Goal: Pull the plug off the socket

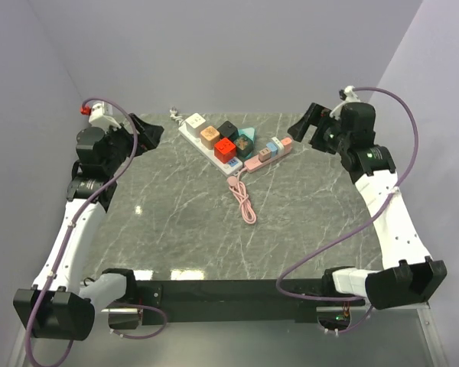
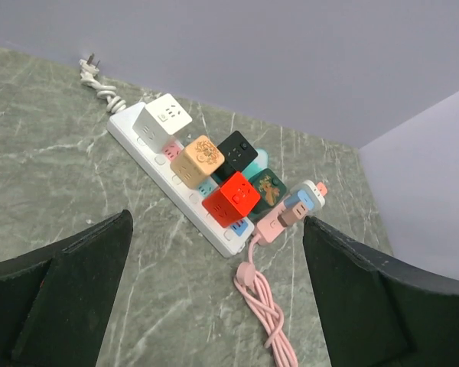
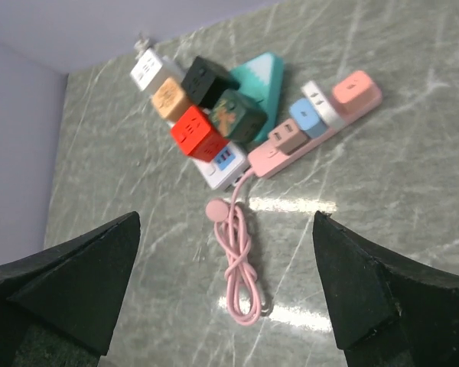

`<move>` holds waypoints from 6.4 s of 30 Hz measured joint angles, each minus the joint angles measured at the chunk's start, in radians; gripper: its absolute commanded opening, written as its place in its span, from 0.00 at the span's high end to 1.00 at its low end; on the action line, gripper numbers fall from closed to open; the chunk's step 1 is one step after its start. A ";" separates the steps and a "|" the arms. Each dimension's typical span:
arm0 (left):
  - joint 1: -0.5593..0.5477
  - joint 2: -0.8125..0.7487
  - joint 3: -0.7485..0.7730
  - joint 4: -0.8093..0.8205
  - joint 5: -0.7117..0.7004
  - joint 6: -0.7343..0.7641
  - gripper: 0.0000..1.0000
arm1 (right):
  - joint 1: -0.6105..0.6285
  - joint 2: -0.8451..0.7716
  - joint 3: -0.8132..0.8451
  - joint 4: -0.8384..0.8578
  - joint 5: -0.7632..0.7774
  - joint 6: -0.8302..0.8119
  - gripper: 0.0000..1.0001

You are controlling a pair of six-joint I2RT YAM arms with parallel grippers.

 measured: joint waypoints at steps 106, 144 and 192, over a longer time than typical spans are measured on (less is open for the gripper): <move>-0.041 0.050 -0.261 0.004 0.124 -0.124 0.08 | 0.534 0.811 0.229 0.035 0.237 -0.270 1.00; -0.140 0.408 -0.414 0.309 0.194 -0.230 0.60 | 0.559 0.746 -0.009 0.330 -0.400 0.346 1.00; -0.158 0.570 -0.330 0.362 0.235 -0.228 0.99 | -0.172 0.021 -0.610 0.106 0.303 0.326 1.00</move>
